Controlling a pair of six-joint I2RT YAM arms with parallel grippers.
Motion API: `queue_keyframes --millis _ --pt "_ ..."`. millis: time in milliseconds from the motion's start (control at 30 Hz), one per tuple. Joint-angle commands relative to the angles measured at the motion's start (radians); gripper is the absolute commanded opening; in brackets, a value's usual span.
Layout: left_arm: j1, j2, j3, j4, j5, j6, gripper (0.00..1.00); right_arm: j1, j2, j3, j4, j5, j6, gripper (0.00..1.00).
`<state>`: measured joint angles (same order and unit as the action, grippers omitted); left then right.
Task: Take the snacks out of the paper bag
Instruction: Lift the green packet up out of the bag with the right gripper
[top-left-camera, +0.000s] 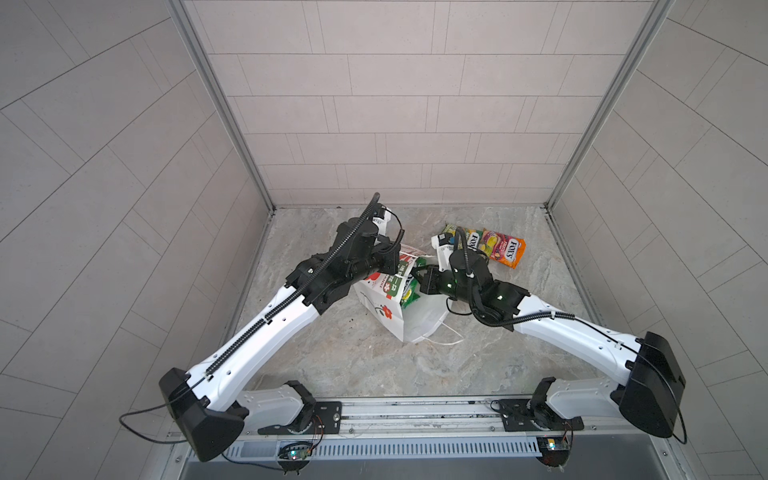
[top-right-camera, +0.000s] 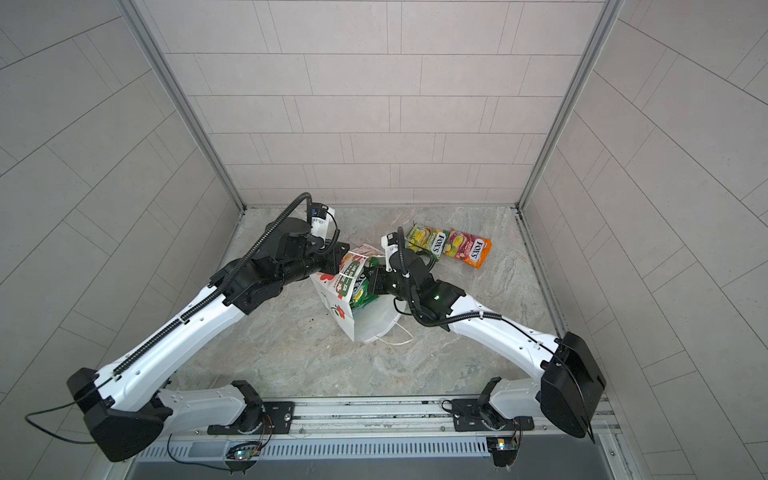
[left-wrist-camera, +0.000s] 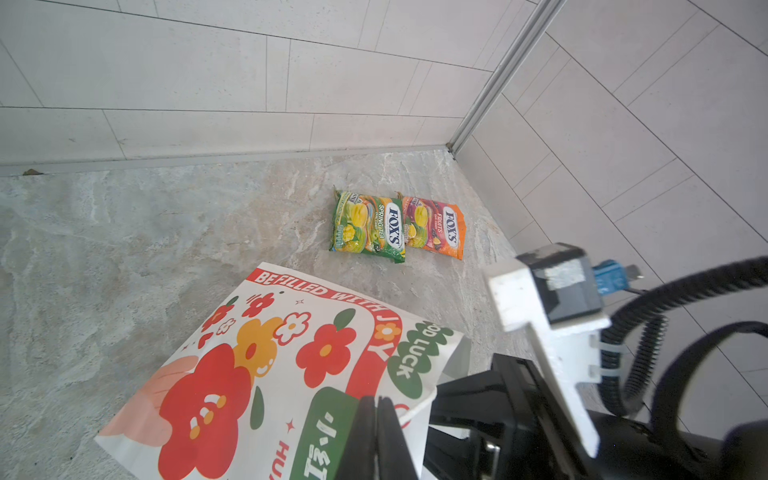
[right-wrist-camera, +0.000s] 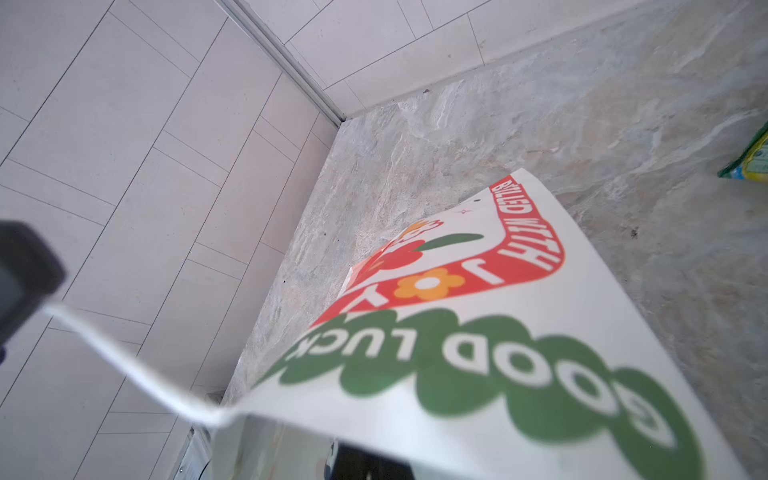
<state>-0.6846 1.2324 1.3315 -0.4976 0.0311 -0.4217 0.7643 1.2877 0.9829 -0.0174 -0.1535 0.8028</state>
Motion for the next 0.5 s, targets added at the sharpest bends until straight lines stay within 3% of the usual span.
queue_keyframes --millis 0,233,467 --pt "-0.002 -0.011 -0.01 0.016 -0.079 -0.036 0.0 -0.01 -0.058 0.028 -0.016 -0.019 -0.043 0.0" --pt "-0.001 -0.02 -0.024 0.027 -0.138 -0.065 0.0 -0.054 -0.139 0.004 -0.071 -0.107 -0.068 0.0" --pt "-0.002 -0.014 -0.023 0.036 -0.117 -0.056 0.0 -0.091 -0.243 0.008 -0.081 -0.228 -0.114 0.0"
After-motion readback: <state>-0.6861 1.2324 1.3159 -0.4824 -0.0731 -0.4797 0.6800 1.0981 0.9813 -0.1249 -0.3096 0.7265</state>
